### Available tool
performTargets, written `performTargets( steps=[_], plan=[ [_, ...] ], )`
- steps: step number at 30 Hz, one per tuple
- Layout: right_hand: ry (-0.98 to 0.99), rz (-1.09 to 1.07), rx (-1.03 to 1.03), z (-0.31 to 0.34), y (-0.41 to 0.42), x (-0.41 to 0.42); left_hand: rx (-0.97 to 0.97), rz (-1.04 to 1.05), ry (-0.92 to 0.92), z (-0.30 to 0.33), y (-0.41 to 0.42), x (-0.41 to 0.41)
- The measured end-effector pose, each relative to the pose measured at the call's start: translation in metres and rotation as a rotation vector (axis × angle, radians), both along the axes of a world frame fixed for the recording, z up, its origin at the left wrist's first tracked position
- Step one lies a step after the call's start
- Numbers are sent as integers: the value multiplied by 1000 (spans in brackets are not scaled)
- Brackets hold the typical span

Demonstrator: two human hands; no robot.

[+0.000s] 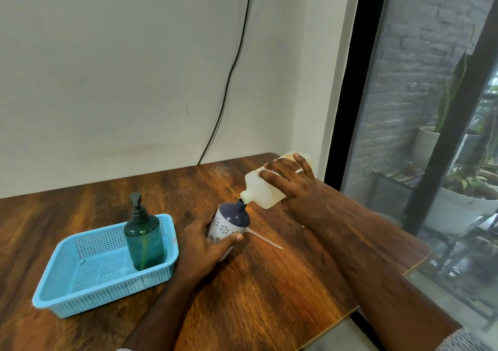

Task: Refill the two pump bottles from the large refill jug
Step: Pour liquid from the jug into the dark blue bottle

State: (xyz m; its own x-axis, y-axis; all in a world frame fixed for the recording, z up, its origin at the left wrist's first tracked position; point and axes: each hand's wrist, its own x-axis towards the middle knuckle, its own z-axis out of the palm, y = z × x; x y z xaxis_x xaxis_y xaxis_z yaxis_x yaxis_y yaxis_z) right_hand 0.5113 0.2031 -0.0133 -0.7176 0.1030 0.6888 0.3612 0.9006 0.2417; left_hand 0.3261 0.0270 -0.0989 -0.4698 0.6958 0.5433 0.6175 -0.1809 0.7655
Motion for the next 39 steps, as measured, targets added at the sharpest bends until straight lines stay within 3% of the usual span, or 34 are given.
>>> performTargets(
  steps=[39],
  plan=[
    [-25, 19, -3, 3, -1, -1, -13, 7, -33, -3, 1, 0]
  ],
)
